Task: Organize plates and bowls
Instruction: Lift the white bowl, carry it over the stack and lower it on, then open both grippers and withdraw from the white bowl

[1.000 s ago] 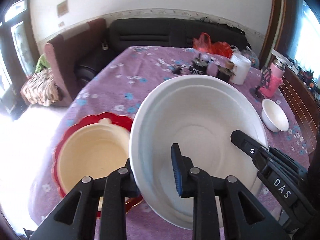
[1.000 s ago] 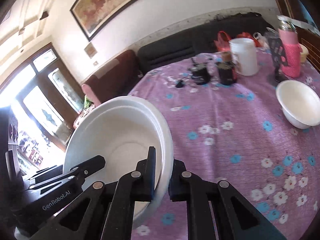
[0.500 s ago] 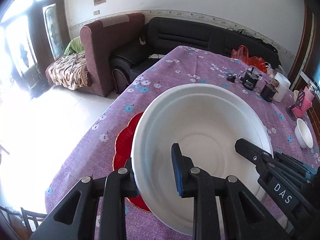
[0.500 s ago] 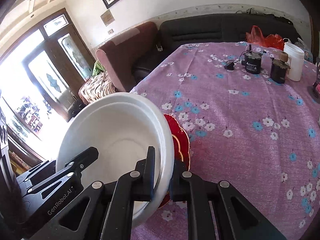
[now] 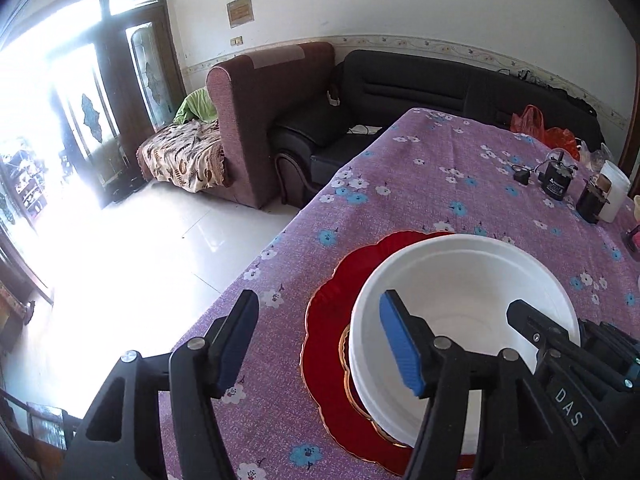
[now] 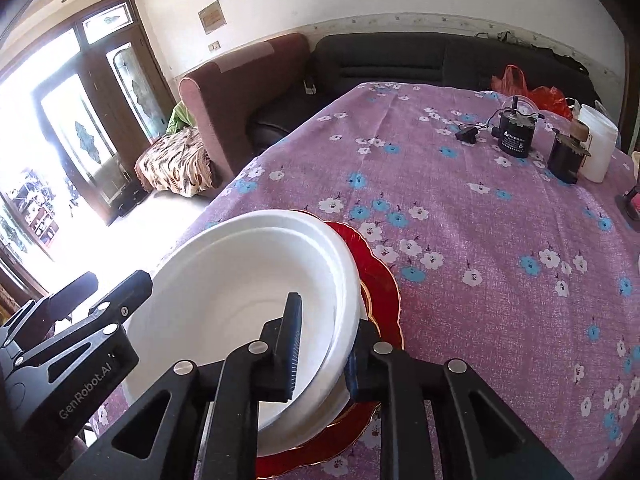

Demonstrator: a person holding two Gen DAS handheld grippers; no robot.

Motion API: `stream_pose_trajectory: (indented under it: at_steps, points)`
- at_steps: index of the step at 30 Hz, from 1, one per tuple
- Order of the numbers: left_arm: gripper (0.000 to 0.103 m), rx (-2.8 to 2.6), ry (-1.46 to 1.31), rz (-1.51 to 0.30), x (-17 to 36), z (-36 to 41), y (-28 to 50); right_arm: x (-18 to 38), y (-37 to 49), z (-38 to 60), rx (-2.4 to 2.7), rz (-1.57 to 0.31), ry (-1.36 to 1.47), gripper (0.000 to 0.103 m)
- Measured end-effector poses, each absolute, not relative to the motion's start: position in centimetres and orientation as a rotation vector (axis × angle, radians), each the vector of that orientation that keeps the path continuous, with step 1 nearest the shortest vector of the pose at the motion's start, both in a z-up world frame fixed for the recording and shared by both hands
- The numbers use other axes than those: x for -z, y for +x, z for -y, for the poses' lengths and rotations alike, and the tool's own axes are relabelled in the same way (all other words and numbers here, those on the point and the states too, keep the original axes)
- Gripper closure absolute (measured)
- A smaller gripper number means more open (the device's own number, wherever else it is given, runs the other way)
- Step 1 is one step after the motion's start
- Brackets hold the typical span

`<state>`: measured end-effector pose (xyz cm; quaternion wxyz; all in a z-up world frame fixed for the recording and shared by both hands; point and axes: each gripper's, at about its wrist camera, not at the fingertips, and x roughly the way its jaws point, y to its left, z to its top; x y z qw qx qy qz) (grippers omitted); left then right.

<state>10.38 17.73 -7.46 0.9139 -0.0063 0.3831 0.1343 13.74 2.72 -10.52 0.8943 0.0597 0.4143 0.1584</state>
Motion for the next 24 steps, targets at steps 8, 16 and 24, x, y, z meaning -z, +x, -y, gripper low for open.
stream_pose_trajectory:
  at_steps: [8,16,24]
  points:
    - [0.04,-0.26,-0.09,-0.737,6.1,-18.5,8.9,9.7,12.9,-2.3,-0.34,-0.815,0.161,0.041]
    - [0.037,-0.259,-0.112,-0.662,3.8,-18.6,6.9,7.5,11.0,-2.2,-0.276,-0.705,0.084,0.036]
    - [0.032,-0.272,-0.08,-0.605,2.8,-18.0,5.9,7.4,10.3,-0.7,-0.214,-0.713,0.114,0.076]
